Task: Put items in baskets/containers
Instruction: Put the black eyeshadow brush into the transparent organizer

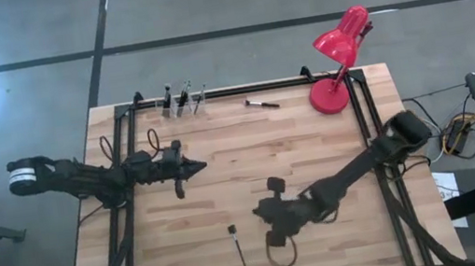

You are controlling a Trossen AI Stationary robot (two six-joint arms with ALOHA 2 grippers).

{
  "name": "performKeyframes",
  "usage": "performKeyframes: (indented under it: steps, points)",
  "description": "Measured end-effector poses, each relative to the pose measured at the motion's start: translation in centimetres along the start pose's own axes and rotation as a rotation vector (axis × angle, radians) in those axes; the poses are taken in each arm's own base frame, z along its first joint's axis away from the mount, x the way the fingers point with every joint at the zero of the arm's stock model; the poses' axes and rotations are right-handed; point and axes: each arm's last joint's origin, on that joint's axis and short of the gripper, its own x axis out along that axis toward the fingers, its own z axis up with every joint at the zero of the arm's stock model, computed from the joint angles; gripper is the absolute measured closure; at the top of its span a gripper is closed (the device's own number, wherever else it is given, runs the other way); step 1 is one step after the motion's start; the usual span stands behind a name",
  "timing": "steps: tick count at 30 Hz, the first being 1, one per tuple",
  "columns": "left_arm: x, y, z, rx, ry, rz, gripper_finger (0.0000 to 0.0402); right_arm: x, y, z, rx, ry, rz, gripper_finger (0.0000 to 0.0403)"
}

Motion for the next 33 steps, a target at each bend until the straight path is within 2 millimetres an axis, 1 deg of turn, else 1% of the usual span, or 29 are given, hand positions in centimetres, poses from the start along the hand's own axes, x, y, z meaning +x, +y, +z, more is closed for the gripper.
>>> performKeyframes:
  steps: [2,4,7,9,12,15,20,24,26,33]
  points:
    - [0.3,-0.5,0.3,-0.001,-0.007,-0.037,0.0401,-0.4,-0.8,0.0,-0.003,-0.129,0.024,0.0394]
    - [0.8,-1.1,0.8,-0.001,-0.016,-0.070,0.0401,-0.7,-1.9,0.3,0.003,-0.277,0.053,0.0394]
    - [1.9,-2.2,1.4,-0.002,-0.010,-0.085,0.0396,-0.8,-3.7,0.6,-0.025,-0.460,0.060,0.0394]
    - [2.8,-3.0,1.9,0.010,0.003,-0.086,0.0382,-0.7,-4.9,0.8,-0.050,-0.555,0.067,0.0394]
    - [4.2,-4.1,2.3,0.025,0.015,-0.084,0.0351,-0.7,-6.3,1.5,-0.036,-0.682,0.096,0.0394]
    - [5.4,-5.2,2.8,0.055,0.007,-0.112,0.0325,-0.7,-7.0,1.8,-0.027,-0.729,0.099,0.0394]
    - [7.0,-7.1,3.4,0.096,-0.019,-0.190,0.0301,-1.2,-6.9,2.5,-0.051,-0.798,0.112,0.0394]
    - [7.9,-8.4,3.6,0.116,-0.052,-0.254,0.0296,-1.4,-6.8,2.9,-0.048,-0.817,0.119,0.0394]
    - [8.1,-8.7,3.3,0.116,-0.043,-0.264,0.0296,-1.4,-6.8,3.1,-0.047,-0.824,0.118,0.0394]
    - [9.5,-9.1,3.8,0.109,-0.068,-0.246,0.0296,-1.6,-6.7,3.2,-0.057,-0.846,0.136,0.0394]
